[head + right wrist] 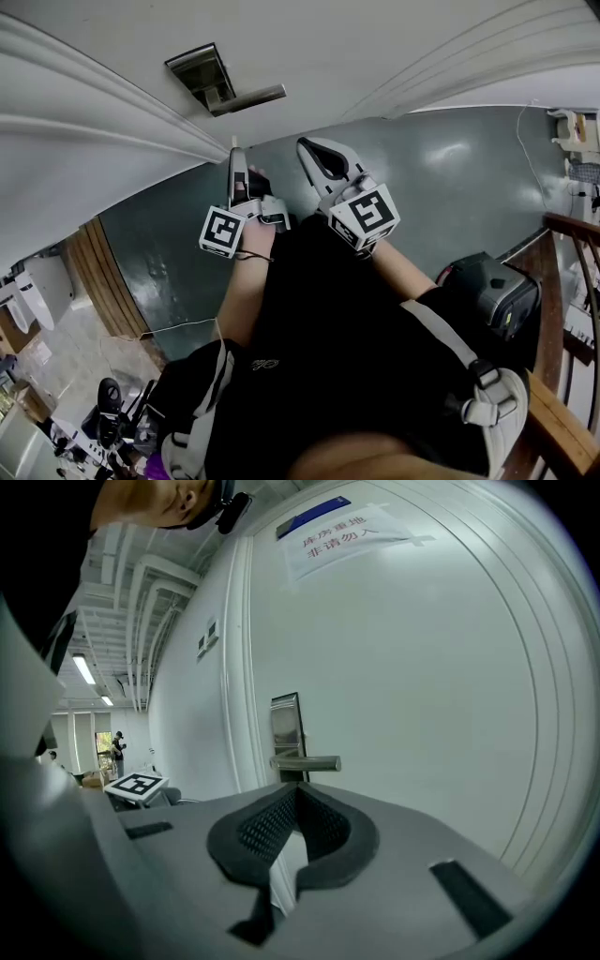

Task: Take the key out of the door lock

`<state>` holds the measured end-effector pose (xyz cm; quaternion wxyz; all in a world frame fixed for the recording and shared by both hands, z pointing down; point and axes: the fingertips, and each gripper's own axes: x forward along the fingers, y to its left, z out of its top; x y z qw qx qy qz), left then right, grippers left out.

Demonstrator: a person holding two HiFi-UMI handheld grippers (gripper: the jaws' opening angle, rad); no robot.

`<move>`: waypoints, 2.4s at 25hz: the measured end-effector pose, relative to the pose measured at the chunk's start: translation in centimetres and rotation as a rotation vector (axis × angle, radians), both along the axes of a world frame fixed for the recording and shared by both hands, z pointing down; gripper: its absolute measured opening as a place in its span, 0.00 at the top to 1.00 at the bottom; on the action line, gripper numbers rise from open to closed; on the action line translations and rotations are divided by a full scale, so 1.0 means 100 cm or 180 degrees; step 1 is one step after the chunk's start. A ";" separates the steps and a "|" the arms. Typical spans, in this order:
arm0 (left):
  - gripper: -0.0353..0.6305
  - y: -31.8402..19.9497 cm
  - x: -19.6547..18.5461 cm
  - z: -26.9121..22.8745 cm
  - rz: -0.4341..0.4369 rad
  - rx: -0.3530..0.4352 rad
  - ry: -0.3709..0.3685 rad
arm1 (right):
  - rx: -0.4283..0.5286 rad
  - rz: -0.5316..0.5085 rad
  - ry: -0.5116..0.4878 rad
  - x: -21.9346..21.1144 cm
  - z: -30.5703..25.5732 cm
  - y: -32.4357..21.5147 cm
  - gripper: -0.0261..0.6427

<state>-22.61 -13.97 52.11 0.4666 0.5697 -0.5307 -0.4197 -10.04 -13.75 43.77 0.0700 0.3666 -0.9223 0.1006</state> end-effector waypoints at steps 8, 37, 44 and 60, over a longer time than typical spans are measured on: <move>0.90 0.054 0.041 -0.007 -0.0078 -0.0043 -0.0128 | -0.0128 -0.0099 -0.0086 0.044 0.007 0.041 0.95; 0.89 0.132 0.206 -0.092 0.0801 0.0290 -0.3480 | 0.0526 0.0467 0.0203 0.218 -0.021 0.095 0.95; 0.89 0.117 0.198 -0.145 0.0578 0.0449 -0.3609 | 0.0748 0.0421 -0.0026 0.196 -0.066 0.085 0.95; 0.89 0.115 0.188 -0.175 0.0351 0.0503 -0.4101 | 0.0980 0.0365 -0.0063 0.184 -0.093 0.079 0.95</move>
